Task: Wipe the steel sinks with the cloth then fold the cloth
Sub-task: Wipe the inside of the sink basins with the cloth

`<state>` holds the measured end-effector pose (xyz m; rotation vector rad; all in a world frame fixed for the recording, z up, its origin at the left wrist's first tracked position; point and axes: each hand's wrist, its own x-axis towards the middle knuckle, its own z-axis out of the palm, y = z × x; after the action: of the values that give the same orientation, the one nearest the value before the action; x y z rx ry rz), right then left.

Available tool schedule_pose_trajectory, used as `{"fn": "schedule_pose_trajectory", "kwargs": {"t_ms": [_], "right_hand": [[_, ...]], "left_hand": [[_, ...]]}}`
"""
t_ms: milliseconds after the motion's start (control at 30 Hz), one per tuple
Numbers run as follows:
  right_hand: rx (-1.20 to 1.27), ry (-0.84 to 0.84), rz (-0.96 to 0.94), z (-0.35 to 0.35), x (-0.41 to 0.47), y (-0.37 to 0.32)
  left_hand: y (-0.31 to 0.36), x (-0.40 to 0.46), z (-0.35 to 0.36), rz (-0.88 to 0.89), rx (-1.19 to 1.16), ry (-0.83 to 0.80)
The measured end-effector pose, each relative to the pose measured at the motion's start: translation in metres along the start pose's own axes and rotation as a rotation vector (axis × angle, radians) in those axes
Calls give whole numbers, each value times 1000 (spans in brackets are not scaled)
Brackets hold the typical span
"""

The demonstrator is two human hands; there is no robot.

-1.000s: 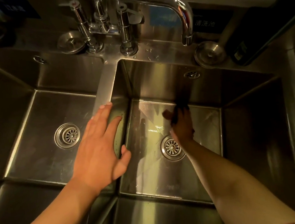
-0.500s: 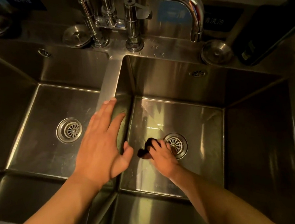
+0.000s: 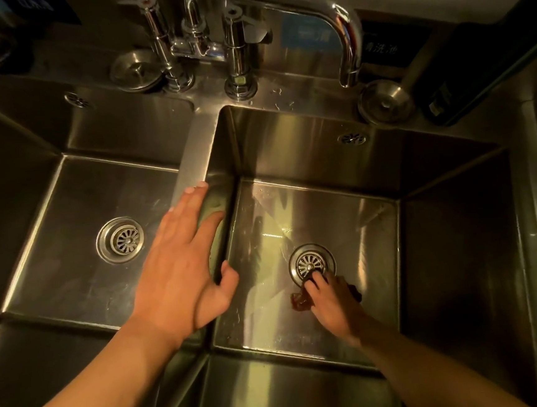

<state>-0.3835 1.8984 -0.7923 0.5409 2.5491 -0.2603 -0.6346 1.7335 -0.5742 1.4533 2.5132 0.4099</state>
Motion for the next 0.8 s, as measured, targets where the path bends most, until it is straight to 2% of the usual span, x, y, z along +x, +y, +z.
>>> {"fn": "schedule_pose_trajectory", "kwargs": {"t_ms": [300, 400, 467, 667, 800], "right_hand": [[277, 250, 425, -27, -1, 57], [410, 272, 669, -19, -13, 90], [490, 267, 751, -19, -11, 98], [591, 437, 745, -54, 47, 66], [510, 390, 583, -88, 97, 23]], "left_hand": [[-1, -1, 2, 15, 9, -3], [-1, -1, 1, 18, 8, -2], [-1, -1, 1, 25, 10, -5], [-1, -2, 0, 36, 19, 1], [-1, -2, 1, 31, 30, 11]]}}
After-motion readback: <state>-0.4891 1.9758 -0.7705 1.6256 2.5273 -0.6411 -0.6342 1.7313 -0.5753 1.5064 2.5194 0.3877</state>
